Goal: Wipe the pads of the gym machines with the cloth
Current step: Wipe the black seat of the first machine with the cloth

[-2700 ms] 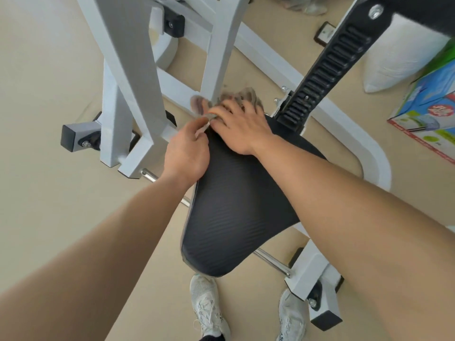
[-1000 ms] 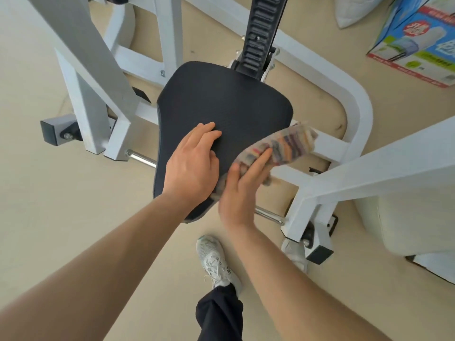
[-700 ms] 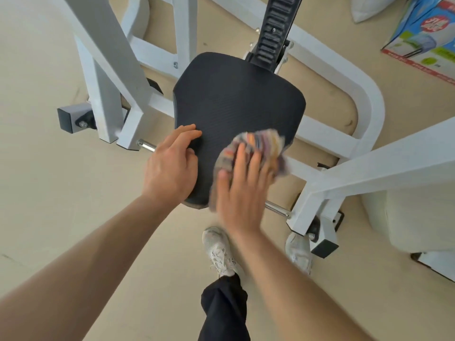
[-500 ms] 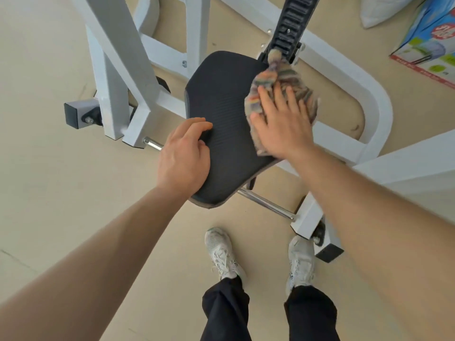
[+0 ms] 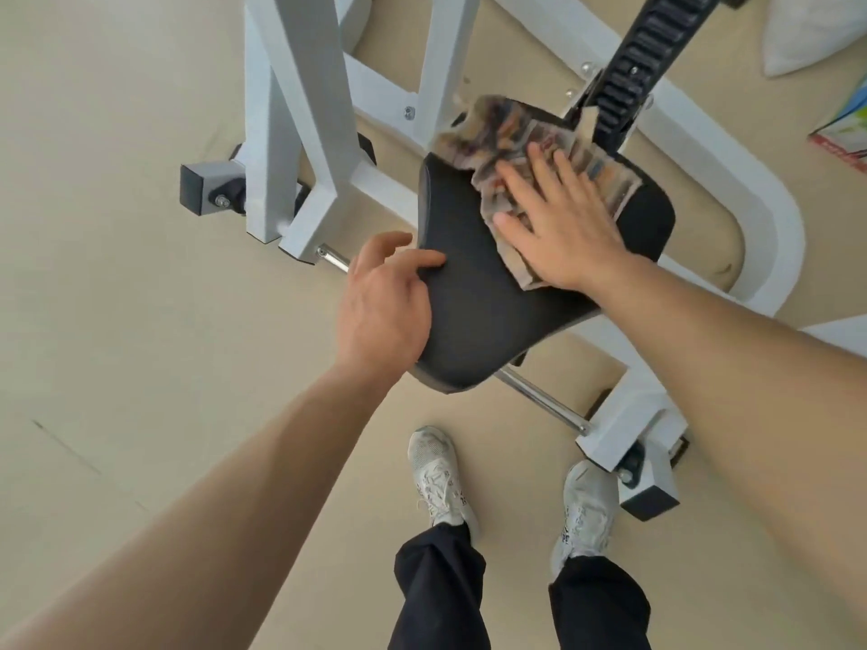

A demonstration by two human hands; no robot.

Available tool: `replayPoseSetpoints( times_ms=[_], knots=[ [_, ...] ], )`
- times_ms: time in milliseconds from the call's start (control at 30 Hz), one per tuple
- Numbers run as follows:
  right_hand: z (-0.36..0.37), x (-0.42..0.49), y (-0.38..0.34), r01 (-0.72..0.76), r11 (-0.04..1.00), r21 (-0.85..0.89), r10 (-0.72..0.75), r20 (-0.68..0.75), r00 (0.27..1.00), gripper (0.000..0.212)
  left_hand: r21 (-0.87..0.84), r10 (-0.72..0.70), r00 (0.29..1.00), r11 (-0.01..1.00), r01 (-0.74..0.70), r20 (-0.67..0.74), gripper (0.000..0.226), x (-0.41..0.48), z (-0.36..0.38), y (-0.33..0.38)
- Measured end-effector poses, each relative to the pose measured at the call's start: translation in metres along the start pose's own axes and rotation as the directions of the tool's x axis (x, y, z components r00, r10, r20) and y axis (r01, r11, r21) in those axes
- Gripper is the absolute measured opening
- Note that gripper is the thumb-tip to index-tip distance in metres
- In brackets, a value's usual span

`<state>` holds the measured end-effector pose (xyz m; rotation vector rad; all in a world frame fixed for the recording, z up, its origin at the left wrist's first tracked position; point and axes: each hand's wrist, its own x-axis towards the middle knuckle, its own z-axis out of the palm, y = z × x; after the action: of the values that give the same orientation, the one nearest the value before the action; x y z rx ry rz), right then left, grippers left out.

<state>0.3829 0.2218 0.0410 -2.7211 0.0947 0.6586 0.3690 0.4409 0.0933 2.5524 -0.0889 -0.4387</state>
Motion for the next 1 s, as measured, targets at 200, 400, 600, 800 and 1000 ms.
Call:
replayPoseSetpoints(
  times_ms=[200, 400, 600, 800, 1000],
  knots=[
    [0.008, -0.006, -0.123, 0.383, 0.905, -0.185, -0.382, 0.044, 0.923, 0.049, -0.277, -0.231, 0.946, 0.946, 0.165, -0.225, 0.043, 0.011, -0.022, 0.009],
    [0.029, -0.073, -0.118, 0.533, 0.795, -0.290, -0.545, 0.045, 0.837, 0.048, -0.558, -0.349, 0.902, 0.709, 0.431, 0.253, 0.035, -0.020, 0.007, -0.004],
    [0.056, -0.116, -0.083, 0.527, 0.847, -0.075, -0.529, -0.221, 0.819, 0.043, -0.767, -0.558, 0.830, 0.531, 0.360, 0.003, 0.059, -0.049, 0.038, 0.005],
    [0.046, -0.128, -0.036, 0.465, 0.859, 0.214, -0.412, -0.250, 0.876, 0.061, -0.484, -0.433, 0.895, 0.810, 0.332, -0.111, 0.037, -0.050, 0.041, 0.017],
    [0.033, -0.079, -0.032, 0.326, 0.929, 0.177, -0.266, -0.295, 0.918, 0.056, -0.110, -0.217, 0.955, 0.964, 0.243, 0.204, 0.046, 0.069, 0.027, 0.026]
  ],
)
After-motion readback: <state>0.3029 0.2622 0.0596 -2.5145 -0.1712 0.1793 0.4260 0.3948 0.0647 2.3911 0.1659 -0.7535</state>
